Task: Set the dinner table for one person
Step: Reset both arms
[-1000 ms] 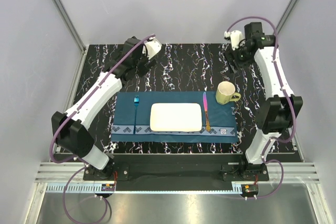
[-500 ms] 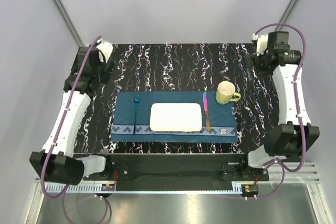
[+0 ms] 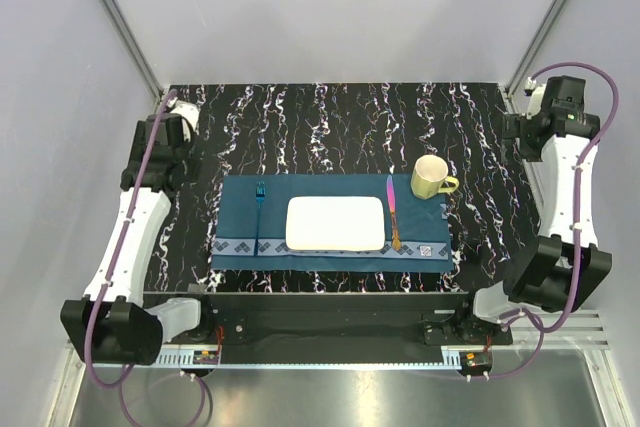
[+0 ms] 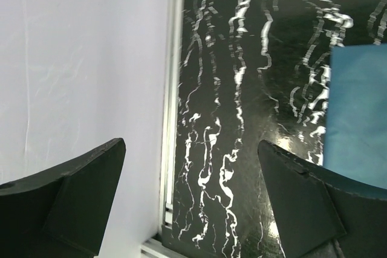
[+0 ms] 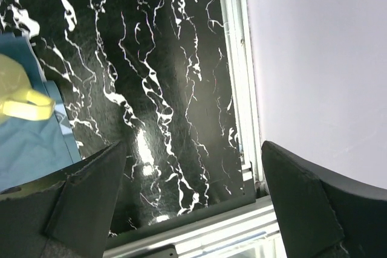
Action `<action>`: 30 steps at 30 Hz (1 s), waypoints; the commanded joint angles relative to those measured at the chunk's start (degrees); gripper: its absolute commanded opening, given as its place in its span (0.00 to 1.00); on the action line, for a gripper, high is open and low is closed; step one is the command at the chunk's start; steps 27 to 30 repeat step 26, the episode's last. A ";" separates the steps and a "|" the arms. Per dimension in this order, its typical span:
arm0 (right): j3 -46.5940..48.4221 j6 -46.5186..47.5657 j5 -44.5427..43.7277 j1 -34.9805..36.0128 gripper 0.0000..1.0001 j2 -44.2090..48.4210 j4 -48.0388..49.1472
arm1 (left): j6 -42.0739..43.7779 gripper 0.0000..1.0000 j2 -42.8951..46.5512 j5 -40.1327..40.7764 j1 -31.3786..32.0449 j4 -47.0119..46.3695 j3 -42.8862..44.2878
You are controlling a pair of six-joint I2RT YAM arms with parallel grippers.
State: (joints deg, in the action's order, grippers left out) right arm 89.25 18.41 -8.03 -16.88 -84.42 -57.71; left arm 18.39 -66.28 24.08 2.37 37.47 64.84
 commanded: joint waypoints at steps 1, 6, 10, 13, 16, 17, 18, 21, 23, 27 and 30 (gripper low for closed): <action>0.04 -3.12 -1.81 -0.60 1.00 1.10 3.48 | -3.36 0.99 1.95 2.73 -1.93 -3.37 0.11; 1.53 -3.73 -1.81 -1.22 1.00 -0.21 3.66 | -5.12 0.99 1.51 3.08 -4.65 -3.55 0.29; 2.77 -3.91 -1.46 -1.40 1.00 -1.27 3.66 | -6.09 0.99 0.89 2.64 -5.71 -3.55 0.81; 2.86 -3.91 -1.37 -1.40 1.00 -1.62 3.57 | -6.61 0.99 0.28 2.64 -6.15 -3.55 1.52; 2.68 -3.91 -1.55 -1.48 1.00 -1.71 3.66 | -6.62 0.99 0.01 2.73 -6.41 -3.63 1.87; 2.59 -3.91 -1.55 -1.48 1.00 -1.71 3.75 | -6.70 0.99 0.01 2.73 -6.50 -3.72 2.04; 2.51 -3.83 -1.46 -1.48 1.00 -1.80 3.75 | -6.62 0.99 0.01 2.64 -6.59 -3.64 2.05; 2.50 -4.18 -1.46 -1.57 0.99 -2.24 3.84 | -6.62 0.99 0.01 2.21 -6.68 -3.55 2.31; 2.51 -4.18 -1.29 -1.75 0.99 -2.24 3.84 | -6.70 0.99 -0.16 2.29 -6.77 -3.63 2.57; 2.85 -4.26 -0.23 -1.92 1.00 -2.15 3.84 | -6.62 0.99 -0.25 2.38 -6.85 -3.63 3.01; 2.85 -4.26 -0.23 -1.92 1.00 -2.15 3.84 | -6.62 0.99 -0.25 2.38 -6.85 -3.63 3.01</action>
